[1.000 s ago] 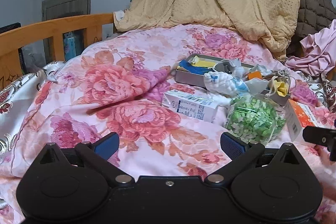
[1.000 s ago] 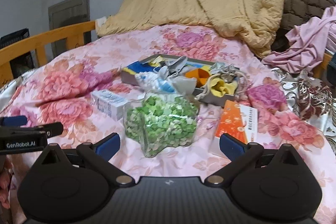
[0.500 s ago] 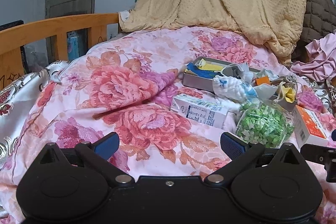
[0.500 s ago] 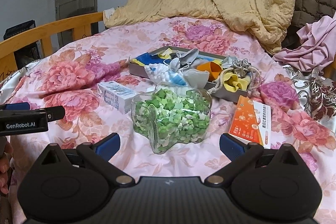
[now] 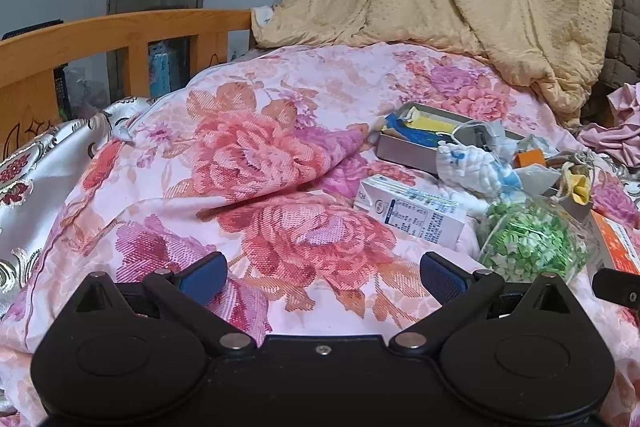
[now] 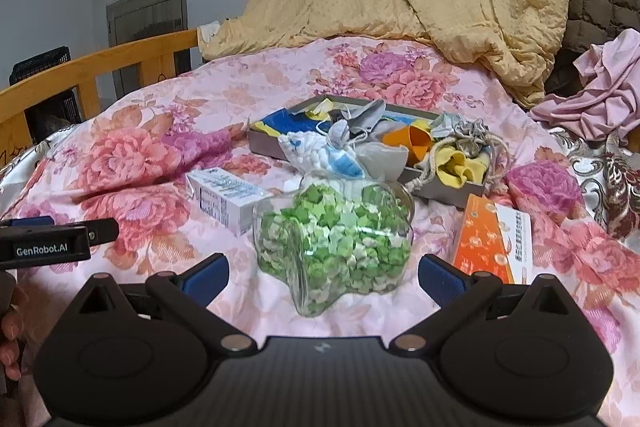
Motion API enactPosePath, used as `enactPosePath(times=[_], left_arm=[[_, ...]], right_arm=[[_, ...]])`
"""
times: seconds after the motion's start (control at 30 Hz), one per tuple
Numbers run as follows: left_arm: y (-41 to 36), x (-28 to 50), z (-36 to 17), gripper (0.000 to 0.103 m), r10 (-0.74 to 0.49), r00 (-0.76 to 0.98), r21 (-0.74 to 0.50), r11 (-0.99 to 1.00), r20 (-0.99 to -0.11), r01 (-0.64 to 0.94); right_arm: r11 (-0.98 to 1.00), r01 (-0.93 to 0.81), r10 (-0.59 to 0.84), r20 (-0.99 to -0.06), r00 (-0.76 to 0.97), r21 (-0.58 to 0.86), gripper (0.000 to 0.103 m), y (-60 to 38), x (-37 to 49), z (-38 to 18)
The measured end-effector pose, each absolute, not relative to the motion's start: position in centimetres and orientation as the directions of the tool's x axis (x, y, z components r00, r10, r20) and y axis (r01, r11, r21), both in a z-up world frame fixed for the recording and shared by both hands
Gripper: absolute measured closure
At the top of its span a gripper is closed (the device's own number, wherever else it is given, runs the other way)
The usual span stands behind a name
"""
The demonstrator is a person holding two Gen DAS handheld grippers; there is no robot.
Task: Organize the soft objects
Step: 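Move both open tools toward the white-and-blue fluffy cloth at the pile, then grasp the white-and-blue fluffy cloth with the left tool while the right tool grasps a white tissue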
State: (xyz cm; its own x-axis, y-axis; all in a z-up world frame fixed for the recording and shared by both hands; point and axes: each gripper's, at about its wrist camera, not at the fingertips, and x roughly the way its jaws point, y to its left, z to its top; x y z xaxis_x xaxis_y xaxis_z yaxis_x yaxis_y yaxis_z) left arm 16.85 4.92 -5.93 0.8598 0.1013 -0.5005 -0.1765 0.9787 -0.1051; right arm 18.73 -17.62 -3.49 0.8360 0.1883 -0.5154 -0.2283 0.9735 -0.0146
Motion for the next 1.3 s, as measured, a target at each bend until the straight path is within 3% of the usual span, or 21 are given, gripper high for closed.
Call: enactPosePath(times=[0.57,1.03,1.3], left_arm=[[2.9,20.4,-5.1,0.001,0.156,0.856,-0.057,0.976,-0.494,-0.210],[-0.2,27.1,-4.2,0.001,0.084,0.855,-0.104,0.982,-0.513,-0.159],[-2.5,31.4,-3.8,0.001,0.023,0.848,-0.083,0.993,-0.530,-0.079]], right_arm=[[0.955,-0.264,0.185,-0.420,0.888,-0.137,0.000,-17.8,24.0,-3.5],[0.961,-0.209,0.127,-0.382,0.915,-0.179,0.000,-19.7,27.8,-4.3],[0.979,-0.156,0.099,-0.361,0.927,-0.132,0.003,-21.6,30.6,-4.8]])
